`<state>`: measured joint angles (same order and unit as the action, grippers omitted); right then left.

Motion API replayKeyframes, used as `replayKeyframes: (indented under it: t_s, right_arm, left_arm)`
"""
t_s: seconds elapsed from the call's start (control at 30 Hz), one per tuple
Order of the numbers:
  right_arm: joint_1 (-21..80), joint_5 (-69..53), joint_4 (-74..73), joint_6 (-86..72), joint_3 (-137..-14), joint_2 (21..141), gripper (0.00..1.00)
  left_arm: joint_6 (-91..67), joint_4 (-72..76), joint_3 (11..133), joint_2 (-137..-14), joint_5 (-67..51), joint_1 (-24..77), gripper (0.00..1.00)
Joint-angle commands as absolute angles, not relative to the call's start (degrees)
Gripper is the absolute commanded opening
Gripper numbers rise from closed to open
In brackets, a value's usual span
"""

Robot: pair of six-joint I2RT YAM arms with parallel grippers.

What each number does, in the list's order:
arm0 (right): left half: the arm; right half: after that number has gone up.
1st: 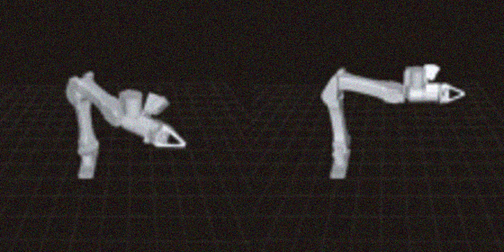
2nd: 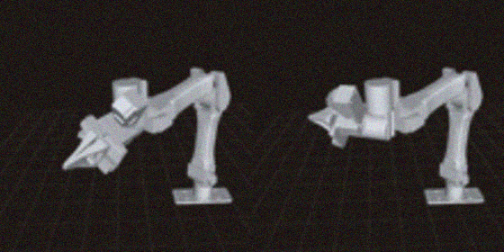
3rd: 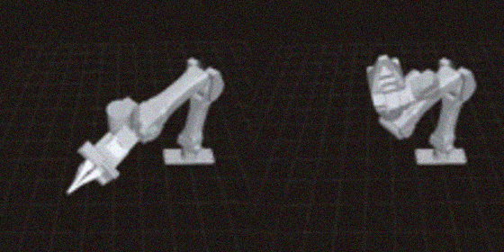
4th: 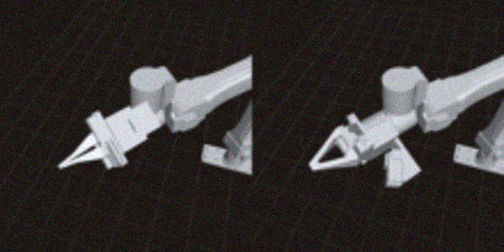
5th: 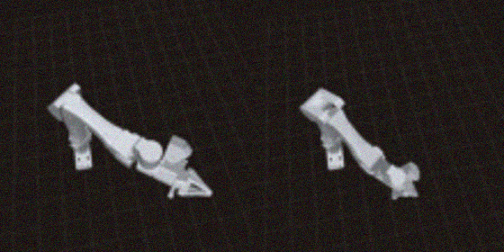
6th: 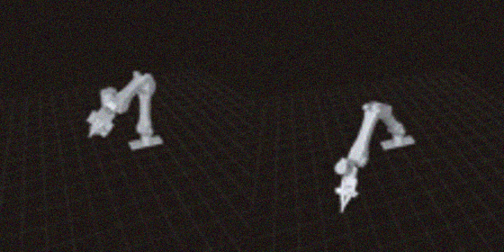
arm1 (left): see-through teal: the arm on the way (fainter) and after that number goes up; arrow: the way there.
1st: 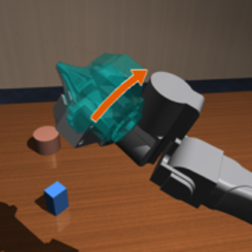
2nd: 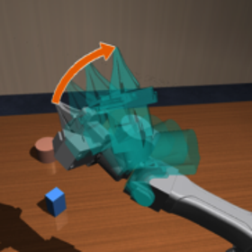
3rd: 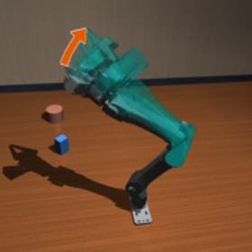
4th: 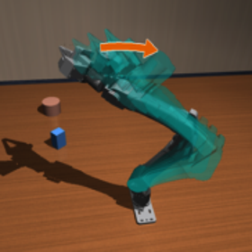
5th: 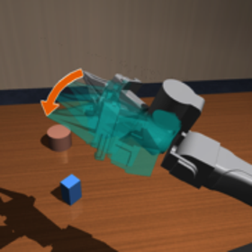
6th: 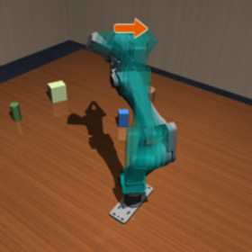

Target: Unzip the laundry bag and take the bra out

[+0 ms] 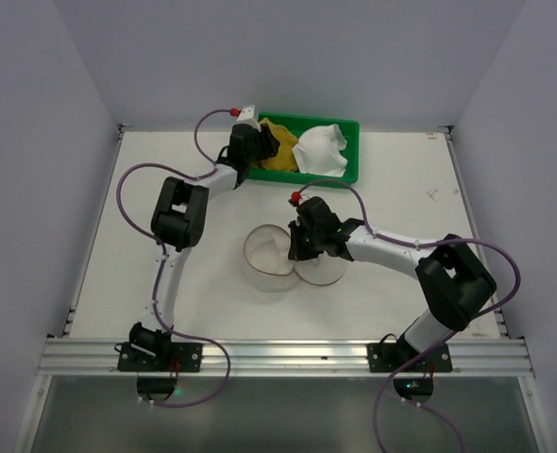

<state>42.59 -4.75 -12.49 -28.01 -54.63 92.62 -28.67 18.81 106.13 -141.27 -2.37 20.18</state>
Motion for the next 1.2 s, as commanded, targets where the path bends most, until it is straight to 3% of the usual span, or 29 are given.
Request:
replayKeyframes:
  t_s: [0.0,0.07,0.17,0.37,0.47,0.6,0.77,0.87,1.03,1.17]
  right_arm:
    - [42.45,-5.98,-12.57,-27.16,-55.98,92.64,0.00]
    - [42.45,-4.93,-13.18,-27.07,-56.60,92.03,0.01]
    - [42.45,-3.17,-13.88,-26.81,-57.39,91.14,0.06]
    - [42.45,-1.85,-14.85,-26.28,-59.59,91.05,0.15]
    - [42.45,-1.50,-15.29,-26.28,-60.47,91.41,0.26]
    - [42.45,-0.27,-16.34,-25.93,-61.43,90.79,0.46]
    - [42.45,3.41,-18.80,-25.75,-61.96,87.29,0.60]
    - [42.28,7.36,-19.68,-26.80,-60.74,84.56,0.70]
    - [37.73,12.04,-22.76,-31.80,-56.01,80.34,0.75]
    - [29.28,8.27,-23.82,-38.92,-50.11,77.26,0.67]
  left_arm:
    - [-27.69,19.34,104.16,-136.85,-1.14,19.51,0.64]
    - [-26.20,19.16,102.31,-133.43,-2.10,19.60,0.80]
    - [-24.88,15.92,102.30,-127.11,-3.51,19.69,0.91]
    - [-24.61,5.46,99.50,-110.15,-9.04,20.21,0.97]
    - [-25.74,0.10,91.17,-99.43,-9.84,20.57,0.97]
    - [-28.12,-6.32,73.87,-83.02,-8.18,20.65,0.92]
    - [-34.00,-6.95,51.53,-68.93,-8.79,22.41,0.76]
    - [-35.41,-6.77,44.14,-64.08,-8.97,25.22,0.72]
    - [-37.88,-5.98,36.67,-62.05,-6.07,28.21,0.64]
    - [-38.32,-3.09,33.23,-64.24,-1.76,28.56,0.58]
